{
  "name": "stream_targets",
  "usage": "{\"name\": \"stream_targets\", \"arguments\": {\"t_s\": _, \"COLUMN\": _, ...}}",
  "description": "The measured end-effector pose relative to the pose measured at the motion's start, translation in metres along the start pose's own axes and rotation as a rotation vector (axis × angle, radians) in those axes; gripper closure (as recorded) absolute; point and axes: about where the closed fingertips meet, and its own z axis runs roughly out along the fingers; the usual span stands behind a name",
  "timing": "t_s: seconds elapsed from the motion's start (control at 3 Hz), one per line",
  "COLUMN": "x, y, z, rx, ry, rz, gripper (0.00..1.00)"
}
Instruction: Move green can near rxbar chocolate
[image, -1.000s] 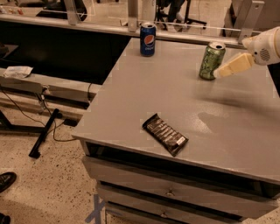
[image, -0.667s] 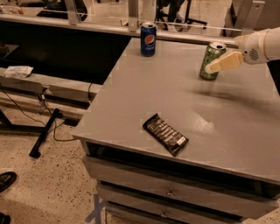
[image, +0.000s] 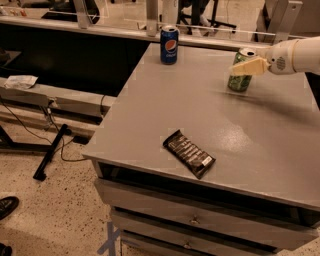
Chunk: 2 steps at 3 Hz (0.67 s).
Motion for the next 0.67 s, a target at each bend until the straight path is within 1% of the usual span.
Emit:
{"name": "stream_targets", "arguments": {"t_s": 0.33, "x": -0.003, "y": 0.005, "z": -0.001, "rx": -0.046, "ry": -0.013, "rz": 0.039, "gripper": 0.49}}
{"name": "stream_targets", "arguments": {"t_s": 0.67, "x": -0.025, "y": 0.046, "z": -0.017, "rx": -0.178, "ry": -0.079, "rz": 0.043, "gripper": 0.80}}
